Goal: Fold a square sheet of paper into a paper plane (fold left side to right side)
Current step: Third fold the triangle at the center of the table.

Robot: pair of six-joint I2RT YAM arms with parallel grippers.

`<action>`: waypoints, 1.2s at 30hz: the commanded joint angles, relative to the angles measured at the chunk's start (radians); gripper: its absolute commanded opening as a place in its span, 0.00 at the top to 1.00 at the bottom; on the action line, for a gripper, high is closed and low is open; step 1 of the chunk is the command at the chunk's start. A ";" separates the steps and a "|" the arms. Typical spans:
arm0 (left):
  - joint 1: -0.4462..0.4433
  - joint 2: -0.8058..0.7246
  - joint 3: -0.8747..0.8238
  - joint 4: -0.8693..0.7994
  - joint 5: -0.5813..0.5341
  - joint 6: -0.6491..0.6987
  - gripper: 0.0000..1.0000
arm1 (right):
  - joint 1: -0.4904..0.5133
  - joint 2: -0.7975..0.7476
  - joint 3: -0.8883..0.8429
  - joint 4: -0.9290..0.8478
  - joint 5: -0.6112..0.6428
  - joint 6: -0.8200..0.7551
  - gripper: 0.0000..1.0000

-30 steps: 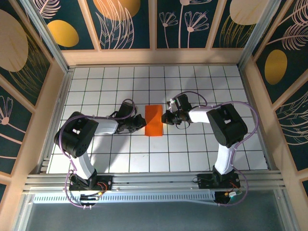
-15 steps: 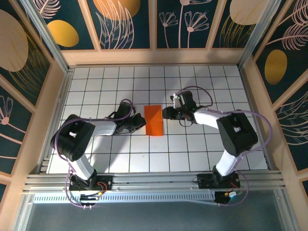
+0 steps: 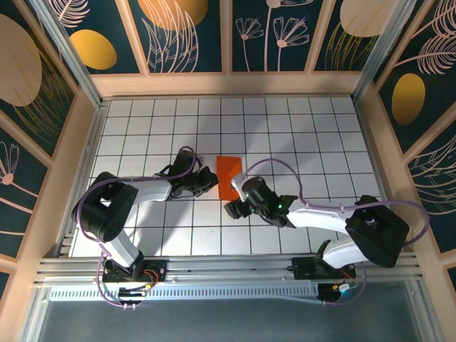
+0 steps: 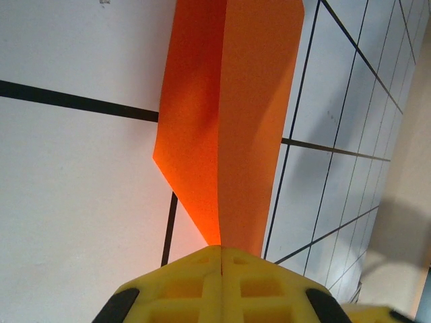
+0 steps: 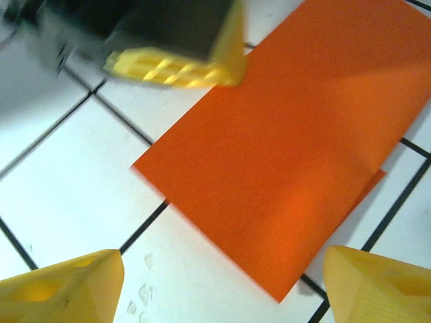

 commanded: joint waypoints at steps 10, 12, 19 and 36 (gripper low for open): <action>-0.012 -0.029 0.003 -0.030 0.015 -0.012 1.00 | 0.102 0.215 0.107 0.129 0.283 -0.212 0.21; -0.013 -0.029 0.004 -0.033 0.015 -0.013 1.00 | 0.102 0.245 0.131 0.145 0.290 -0.231 0.27; -0.015 -0.031 -0.001 -0.034 0.009 -0.012 1.00 | 0.101 0.276 0.154 0.161 0.286 -0.246 0.49; 0.082 -0.137 0.081 -0.177 -0.045 0.134 0.66 | -0.002 0.173 0.071 0.081 -0.056 -0.064 1.00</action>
